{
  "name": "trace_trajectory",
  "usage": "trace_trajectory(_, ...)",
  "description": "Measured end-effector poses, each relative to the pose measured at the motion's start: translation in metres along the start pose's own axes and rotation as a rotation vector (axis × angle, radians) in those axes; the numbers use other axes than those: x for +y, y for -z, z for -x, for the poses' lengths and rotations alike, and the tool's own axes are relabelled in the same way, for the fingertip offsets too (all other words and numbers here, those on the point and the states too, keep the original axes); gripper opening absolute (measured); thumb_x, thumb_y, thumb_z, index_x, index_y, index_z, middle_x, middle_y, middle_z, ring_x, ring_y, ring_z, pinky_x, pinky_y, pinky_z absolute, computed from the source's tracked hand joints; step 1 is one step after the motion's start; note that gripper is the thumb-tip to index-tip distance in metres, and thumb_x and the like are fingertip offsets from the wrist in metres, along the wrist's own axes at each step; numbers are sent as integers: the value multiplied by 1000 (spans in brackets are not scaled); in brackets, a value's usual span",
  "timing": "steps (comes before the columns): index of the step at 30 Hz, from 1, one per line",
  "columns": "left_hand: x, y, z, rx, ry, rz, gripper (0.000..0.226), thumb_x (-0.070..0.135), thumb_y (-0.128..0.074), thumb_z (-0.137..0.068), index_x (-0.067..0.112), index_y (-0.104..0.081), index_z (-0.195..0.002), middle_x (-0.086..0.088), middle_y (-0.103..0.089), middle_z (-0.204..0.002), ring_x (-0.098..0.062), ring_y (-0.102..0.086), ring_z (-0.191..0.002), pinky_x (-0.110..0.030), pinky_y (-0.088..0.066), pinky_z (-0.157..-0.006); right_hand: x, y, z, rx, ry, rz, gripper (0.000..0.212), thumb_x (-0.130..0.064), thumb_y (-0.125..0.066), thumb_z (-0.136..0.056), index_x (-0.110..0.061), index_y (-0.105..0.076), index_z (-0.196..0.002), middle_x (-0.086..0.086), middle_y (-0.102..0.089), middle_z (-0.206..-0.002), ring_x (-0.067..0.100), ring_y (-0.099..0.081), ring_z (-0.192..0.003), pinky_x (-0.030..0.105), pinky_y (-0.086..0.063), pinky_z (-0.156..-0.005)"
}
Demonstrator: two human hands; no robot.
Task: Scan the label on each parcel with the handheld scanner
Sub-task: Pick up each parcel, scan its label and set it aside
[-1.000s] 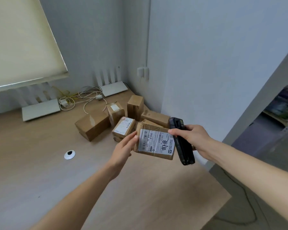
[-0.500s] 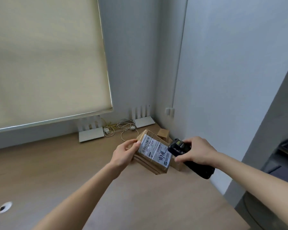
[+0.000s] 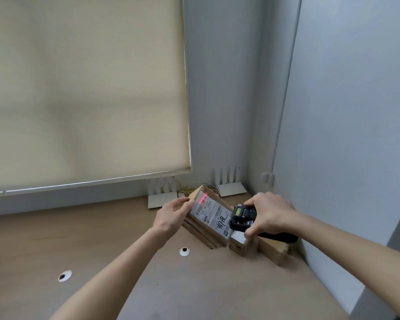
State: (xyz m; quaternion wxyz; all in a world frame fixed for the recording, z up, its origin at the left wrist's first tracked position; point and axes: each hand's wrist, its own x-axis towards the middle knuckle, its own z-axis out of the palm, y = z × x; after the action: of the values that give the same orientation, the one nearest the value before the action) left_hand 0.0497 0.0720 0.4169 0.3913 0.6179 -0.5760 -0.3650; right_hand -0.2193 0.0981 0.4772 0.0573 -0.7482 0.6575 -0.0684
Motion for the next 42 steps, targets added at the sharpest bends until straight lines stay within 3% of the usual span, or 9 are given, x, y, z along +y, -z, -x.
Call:
trace_trajectory(4,2,12,8,39,4,-8,54,68,-57,-82,37,-67,-125,-1,-71,-116,-22,-65,-109,-45,-53,-99,-12,5,-1,-2,38,40,66,-56,-83,-41,-35,-74,-103,-11,-72,-87,19,-64,-85,27,-42,-64)
trace_trajectory(15,-8,51,44,176,35,20,43,61,-60,-89,36,-68,-123,0,-71,-115,-22,-65,-109,-44,-53,-99,-53,11,3,22,152,72,62,-58,-87,-46,-35,-75,-102,-11,-70,-86,19,-62,-84,28,-37,-63)
trace_trajectory(21,-24,96,72,243,60,25,50,63,-57,-89,34,-65,-128,-3,-69,-119,-25,-62,-112,-47,-52,-100,-103,11,5,24,252,73,60,-56,-85,-51,-37,-75,-107,-11,-70,-88,17,-61,-83,24,-32,-56)
trace_trajectory(25,-40,139,98,310,91,38,54,67,-56,-84,35,-65,-127,-4,-69,-120,-26,-62,-114,-47,-52,-101,-151,8,7,17,312,88,58,-56,-85,-51,-37,-74,-105,-12,-68,-82,17,-62,-80,26,-35,-59)
trace_trajectory(29,-62,198,135,406,116,80,50,68,-59,-80,38,-69,-120,-2,-71,-117,-26,-63,-114,-47,-53,-100,-216,0,14,16,387,62,52,-55,-85,-49,-37,-74,-97,-13,-68,-78,14,-64,-79,27,-38,-60)
trace_trajectory(34,-102,294,197,530,153,144,40,55,-62,-91,31,-68,-123,-5,-70,-116,-26,-64,-110,-47,-56,-95,-327,-14,39,-10,484,-10,49,-56,-84,-49,-41,-72,-94,-16,-68,-77,11,-66,-78,24,-40,-57)
trace_trajectory(39,-147,403,286,724,219,292,34,46,-62,-95,24,-67,-120,-8,-70,-111,-27,-67,-101,-48,-59,-85,-465,-44,81,-186,531,-299,49,-57,-88,-52,-33,-75,-92,-13,-75,-79,10,-71,-78,29,-59,-70)
trace_trajectory(42,-181,470,353,838,266,381,34,49,-60,-95,25,-66,-118,-7,-70,-113,-27,-66,-106,-46,-61,-86,-557,-70,119,-303,581,-498,46,-51,-92,-51,-27,-79,-87,-8,-77,-77,12,-74,-78,31,-59,-75)
